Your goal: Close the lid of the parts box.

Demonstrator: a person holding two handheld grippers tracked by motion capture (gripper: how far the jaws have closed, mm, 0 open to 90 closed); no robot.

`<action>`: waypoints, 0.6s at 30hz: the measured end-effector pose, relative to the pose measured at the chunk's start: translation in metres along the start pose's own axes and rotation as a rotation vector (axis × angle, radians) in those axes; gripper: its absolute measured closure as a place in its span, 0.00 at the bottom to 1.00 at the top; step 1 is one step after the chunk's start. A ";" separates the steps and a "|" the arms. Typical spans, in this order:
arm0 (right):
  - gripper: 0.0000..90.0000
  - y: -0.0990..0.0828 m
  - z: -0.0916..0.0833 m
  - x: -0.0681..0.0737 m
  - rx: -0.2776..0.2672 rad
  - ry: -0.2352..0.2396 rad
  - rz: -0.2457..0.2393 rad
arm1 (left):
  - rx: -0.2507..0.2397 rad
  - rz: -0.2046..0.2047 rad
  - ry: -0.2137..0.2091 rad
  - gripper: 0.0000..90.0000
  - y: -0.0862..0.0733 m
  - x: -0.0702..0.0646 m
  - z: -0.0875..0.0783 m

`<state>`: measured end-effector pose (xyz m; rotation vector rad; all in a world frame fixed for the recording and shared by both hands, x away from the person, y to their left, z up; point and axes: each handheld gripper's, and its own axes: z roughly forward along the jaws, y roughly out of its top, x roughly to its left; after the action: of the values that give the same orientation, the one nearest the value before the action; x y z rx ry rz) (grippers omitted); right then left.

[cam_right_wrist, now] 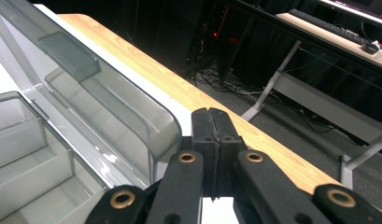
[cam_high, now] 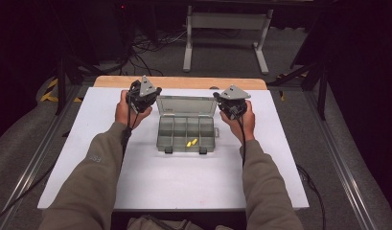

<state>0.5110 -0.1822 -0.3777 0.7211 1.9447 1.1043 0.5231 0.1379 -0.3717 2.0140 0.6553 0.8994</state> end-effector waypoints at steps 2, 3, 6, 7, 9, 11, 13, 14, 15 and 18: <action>1.00 0.000 0.000 0.001 0.001 -0.004 0.002 | -0.002 -0.003 -0.003 1.00 0.000 -0.001 0.000; 1.00 0.000 -0.001 0.001 0.003 -0.008 0.004 | -0.001 -0.002 -0.001 1.00 0.000 -0.001 0.000; 1.00 0.000 -0.001 0.002 0.004 -0.017 0.009 | -0.001 0.004 0.001 1.00 0.000 -0.002 -0.001; 1.00 0.000 -0.002 0.003 0.005 -0.024 0.012 | -0.003 0.004 0.003 1.00 0.000 -0.002 -0.002; 1.00 0.000 -0.002 0.005 0.009 -0.030 0.012 | -0.019 0.003 0.000 1.00 0.001 -0.002 -0.004; 1.00 0.001 -0.003 0.005 0.012 -0.029 0.015 | -0.018 0.014 0.004 1.00 0.003 -0.003 -0.005; 1.00 0.001 -0.004 0.005 0.017 -0.028 0.016 | -0.023 0.014 -0.002 1.00 0.003 -0.004 -0.006; 1.00 0.001 -0.004 0.006 0.017 -0.025 0.017 | -0.022 0.015 0.003 1.00 0.004 -0.004 -0.006; 1.00 0.001 -0.004 0.006 0.020 -0.028 0.014 | -0.025 0.013 0.001 1.00 0.004 -0.005 -0.006; 1.00 0.001 -0.005 0.007 0.023 -0.027 0.018 | -0.030 0.014 0.003 1.00 0.005 -0.006 -0.007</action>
<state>0.5032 -0.1789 -0.3769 0.7633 1.9341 1.0793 0.5147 0.1346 -0.3664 1.9937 0.6265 0.9159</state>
